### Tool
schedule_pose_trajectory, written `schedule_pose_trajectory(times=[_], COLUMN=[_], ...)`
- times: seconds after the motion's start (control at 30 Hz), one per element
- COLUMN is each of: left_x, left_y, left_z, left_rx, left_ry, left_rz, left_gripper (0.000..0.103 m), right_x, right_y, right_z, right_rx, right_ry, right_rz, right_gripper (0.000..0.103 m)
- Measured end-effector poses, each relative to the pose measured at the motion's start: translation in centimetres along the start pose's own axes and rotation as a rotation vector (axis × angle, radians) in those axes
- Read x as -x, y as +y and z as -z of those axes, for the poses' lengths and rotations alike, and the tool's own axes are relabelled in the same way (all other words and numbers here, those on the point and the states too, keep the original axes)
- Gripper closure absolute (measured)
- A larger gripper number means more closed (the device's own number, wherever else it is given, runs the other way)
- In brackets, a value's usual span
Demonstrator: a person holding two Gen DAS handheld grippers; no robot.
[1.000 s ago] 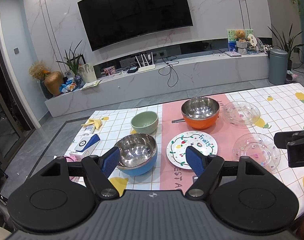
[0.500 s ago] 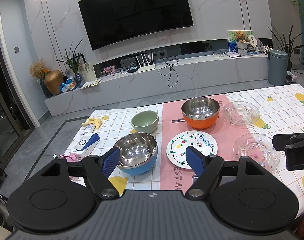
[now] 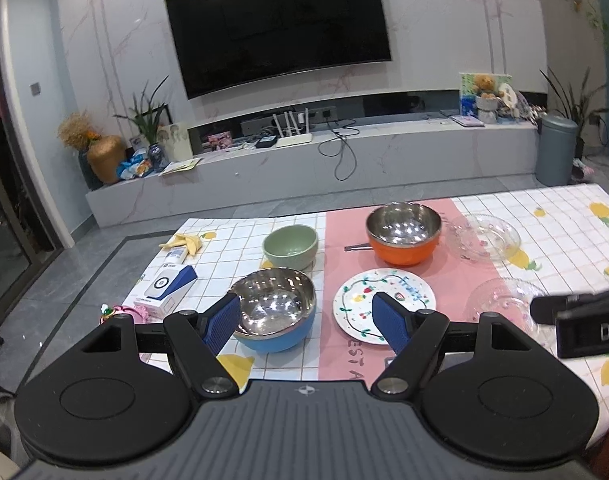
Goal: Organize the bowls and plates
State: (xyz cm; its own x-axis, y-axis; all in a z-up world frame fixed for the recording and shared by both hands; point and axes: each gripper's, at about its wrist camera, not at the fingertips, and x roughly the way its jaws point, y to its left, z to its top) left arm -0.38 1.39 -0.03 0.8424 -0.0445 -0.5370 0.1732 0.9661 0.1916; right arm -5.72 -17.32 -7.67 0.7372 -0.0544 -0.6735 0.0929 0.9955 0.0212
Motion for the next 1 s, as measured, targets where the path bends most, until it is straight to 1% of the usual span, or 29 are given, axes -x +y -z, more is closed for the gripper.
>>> schedule_pose_trajectory(times=[0.03,0.1,0.17,0.27,0.3,0.37,0.47,0.5,0.6,0.63,0.7,0.8,0.9,1.0], left_x=[-0.2,-0.7,-1.2,-1.8,-1.9,-2.1,-2.4,-2.6,-3.4,-3.8,-4.6,-6.3,-8.2,-10.1], left_y=[0.4,1.6,2.8,4.5,4.9,5.9,7.0,7.3,8.1,8.4,8.9,10.0,11.4,12.9], left_z=[-0.1,-0.4,-0.6,-0.6,-0.6,-0.7,-1.1,-1.1,-1.4,-1.5,-1.6,-1.5,-1.1,-1.0], left_rx=[0.02,0.076,0.135,0.198,0.213,0.244,0.282,0.288,0.303,0.305,0.309,0.347,0.419,0.501], left_ry=[0.004,0.022,0.037,0.047,0.045,0.028,0.005,0.002,0.001,0.001,0.012,0.034,0.065,0.101], left_rz=[0.002,0.019,0.042,0.049,0.055,0.067,0.068,0.067,0.037,0.018,-0.008,-0.041,-0.052,-0.063], left_gripper=[0.016,0.024,0.025,0.026,0.029,0.031,0.031,0.031,0.031,0.031,0.031,0.031,0.031,0.031], right_x=[-0.1,-0.5,-0.8,-1.6,-1.8,-2.3,-3.0,-3.3,-3.9,-4.1,-4.9,-6.6,-8.8,-10.6], right_y=[0.1,0.4,0.9,1.5,1.8,2.5,3.3,3.6,4.5,4.7,5.3,6.1,7.0,8.3], right_z=[-0.1,-0.2,-0.3,-0.8,-0.9,-1.3,-1.9,-2.1,-2.8,-3.1,-3.7,-4.7,-5.7,-6.4], right_rx=[-0.006,-0.017,-0.023,-0.041,-0.041,-0.03,-0.054,-0.07,-0.105,-0.105,-0.095,-0.104,-0.106,-0.073], right_ry=[0.003,0.001,0.006,0.011,0.009,0.001,-0.011,-0.016,-0.052,-0.068,-0.074,-0.045,0.002,0.017], right_rz=[-0.014,-0.045,-0.072,-0.097,-0.092,-0.099,-0.136,-0.131,-0.086,-0.086,-0.092,-0.099,-0.123,-0.13], right_gripper=[0.003,0.003,0.003,0.003,0.003,0.003,0.003,0.003,0.003,0.003,0.003,0.003,0.003,0.003])
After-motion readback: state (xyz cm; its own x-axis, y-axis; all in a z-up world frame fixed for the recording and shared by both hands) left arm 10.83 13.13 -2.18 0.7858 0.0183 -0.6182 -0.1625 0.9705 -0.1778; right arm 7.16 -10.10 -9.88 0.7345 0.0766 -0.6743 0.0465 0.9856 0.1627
